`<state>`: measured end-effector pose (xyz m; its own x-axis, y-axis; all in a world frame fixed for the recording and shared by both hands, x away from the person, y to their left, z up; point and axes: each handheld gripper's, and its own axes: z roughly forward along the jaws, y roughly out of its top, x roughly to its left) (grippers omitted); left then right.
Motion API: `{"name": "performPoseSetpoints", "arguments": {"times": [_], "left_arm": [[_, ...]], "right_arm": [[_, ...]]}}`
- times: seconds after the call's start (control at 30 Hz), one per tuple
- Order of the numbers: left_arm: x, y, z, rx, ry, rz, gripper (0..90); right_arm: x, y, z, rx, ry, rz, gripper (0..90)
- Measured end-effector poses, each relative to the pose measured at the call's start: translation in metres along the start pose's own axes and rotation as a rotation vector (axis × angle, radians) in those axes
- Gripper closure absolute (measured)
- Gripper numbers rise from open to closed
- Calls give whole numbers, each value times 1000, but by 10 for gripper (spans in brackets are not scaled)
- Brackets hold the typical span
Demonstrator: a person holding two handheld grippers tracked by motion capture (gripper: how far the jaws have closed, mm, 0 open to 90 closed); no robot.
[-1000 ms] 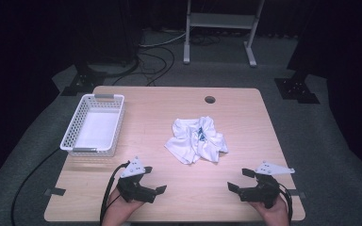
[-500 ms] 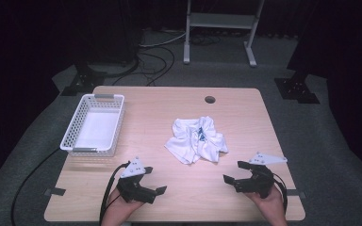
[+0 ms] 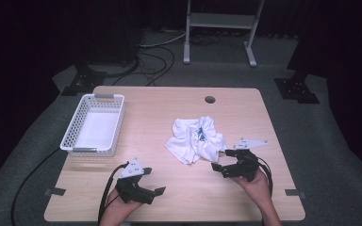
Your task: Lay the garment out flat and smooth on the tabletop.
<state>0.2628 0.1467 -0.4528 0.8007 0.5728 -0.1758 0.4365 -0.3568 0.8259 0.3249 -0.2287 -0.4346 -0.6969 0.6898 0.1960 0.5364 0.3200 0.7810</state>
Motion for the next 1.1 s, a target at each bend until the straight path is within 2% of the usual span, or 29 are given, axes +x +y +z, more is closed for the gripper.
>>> {"name": "performPoseSetpoints", "arguments": {"times": [0.43,1.1], "left_arm": [[0,0,-3,-8,-8,0,97],[-2,0,-6,-26,-22,0,97]], "right_arm": [[-5,26,22,45,5,-33,125],[-19,53,56,112,0,-35,125]]}}
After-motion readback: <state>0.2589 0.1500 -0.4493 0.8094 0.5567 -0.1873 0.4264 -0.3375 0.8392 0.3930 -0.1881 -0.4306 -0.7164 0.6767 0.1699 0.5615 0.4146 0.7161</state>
